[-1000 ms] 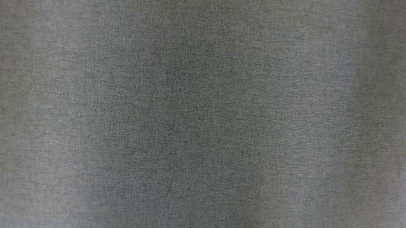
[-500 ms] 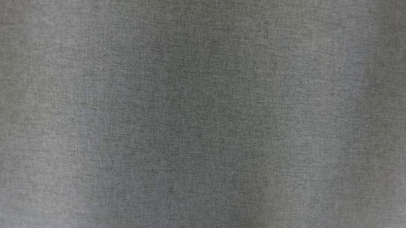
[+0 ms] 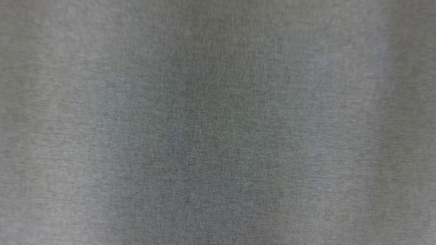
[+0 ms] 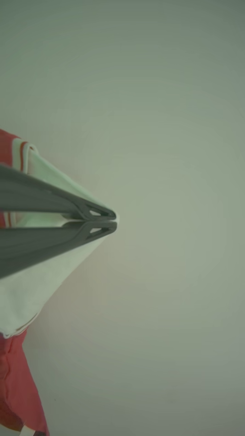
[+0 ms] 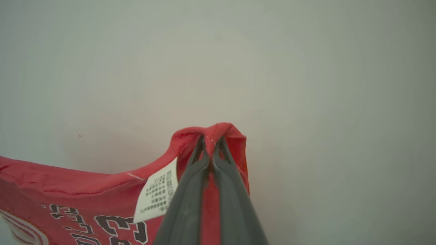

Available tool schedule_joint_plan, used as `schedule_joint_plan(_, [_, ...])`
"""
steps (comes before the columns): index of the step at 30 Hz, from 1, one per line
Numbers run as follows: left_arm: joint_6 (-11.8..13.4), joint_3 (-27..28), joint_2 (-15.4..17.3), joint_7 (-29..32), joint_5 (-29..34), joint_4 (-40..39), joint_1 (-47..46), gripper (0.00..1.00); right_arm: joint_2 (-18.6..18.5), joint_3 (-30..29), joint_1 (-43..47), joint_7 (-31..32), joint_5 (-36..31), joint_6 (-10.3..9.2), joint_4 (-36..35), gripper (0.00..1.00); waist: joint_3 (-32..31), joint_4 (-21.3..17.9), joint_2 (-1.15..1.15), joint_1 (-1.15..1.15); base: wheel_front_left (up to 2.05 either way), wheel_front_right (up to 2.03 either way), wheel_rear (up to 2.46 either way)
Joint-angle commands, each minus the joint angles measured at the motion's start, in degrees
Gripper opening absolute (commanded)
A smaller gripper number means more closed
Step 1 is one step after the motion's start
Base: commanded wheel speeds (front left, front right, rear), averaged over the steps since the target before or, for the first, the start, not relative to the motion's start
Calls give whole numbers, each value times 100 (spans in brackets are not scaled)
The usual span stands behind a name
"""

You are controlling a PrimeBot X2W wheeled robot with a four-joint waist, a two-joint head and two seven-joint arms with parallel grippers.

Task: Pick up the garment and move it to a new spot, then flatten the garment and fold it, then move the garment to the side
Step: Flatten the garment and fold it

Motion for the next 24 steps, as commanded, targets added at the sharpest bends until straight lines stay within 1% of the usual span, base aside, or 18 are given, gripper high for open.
schedule_joint_plan(1, [-4, 81, 124, -59, -82, -277, 567, 0, -103, 100, 476, -47, 168, -15, -226, 0, -393, -11, 0, 0, 0, 0, 0])
schedule_joint_plan(2, [8, 142, 189, -71, -113, -460, 891, 0, -161, 137, 735, -66, 245, -15, -365, 0, -485, -15, 0, 0, 0, 0, 0])
schedule_joint_plan(4, [114, 269, 293, -80, -177, -894, 1588, 0, -277, 226, 1287, -96, 424, -15, -659, 0, -674, -11, 0, 0, 0, 0, 0])
schedule_joint_plan(5, [287, 348, 409, -87, -139, -1466, 2332, 0, -394, 322, 1862, -83, 536, -15, -955, 0, -854, -8, 0, 0, 0, 0, 0])
schedule_joint_plan(8, [647, 533, 551, -85, -218, -2450, 3532, 0, -556, 363, 2709, -162, 736, -15, -1435, 0, -1091, -6, 0, 0, 0, 0, 0])
schedule_joint_plan(11, [1026, 598, 645, -82, -273, -3425, 4770, 0, -716, 366, 3606, -263, 822, -15, -1905, 0, -1301, 2, 0, 0, 0, 0, 0])
schedule_joint_plan(12, [1026, 598, 645, -82, -273, -3425, 4770, 0, -716, 366, 3606, -263, 822, -15, -1905, 0, -1301, 2, 0, 0, 0, 0, 0])
schedule_joint_plan(14, [1278, 675, 679, -82, -332, -4002, 5555, 0, -786, 331, 4213, -323, 865, -15, -2197, 0, -1446, 15, 0, 0, 0, 0, 0])
schedule_joint_plan(16, [1501, 738, 681, -83, -360, -4500, 6343, 0, -805, 261, 4817, -362, 907, -15, -2464, 0, -1585, 8, 0, 0, 0, 0, 0])
schedule_joint_plan(19, [1770, 911, 551, -83, -374, -5106, 7414, 0, -794, 122, 5749, -398, 979, -15, -2794, 0, -1761, 19, 0, 0, 0, 0, 0])
schedule_joint_plan(22, [1883, 983, 362, -83, -373, -5478, 8388, 0, -791, -21, 6536, -422, 874, -15, -3098, 0, -1931, 33, 0, 0, 0, 0, 0])
schedule_joint_plan(24, [1888, 982, 221, -83, -353, -5613, 8943, 0, -789, -96, 7028, -433, 718, -15, -3269, 0, -2019, 39, 0, 0, 0, 0, 0])
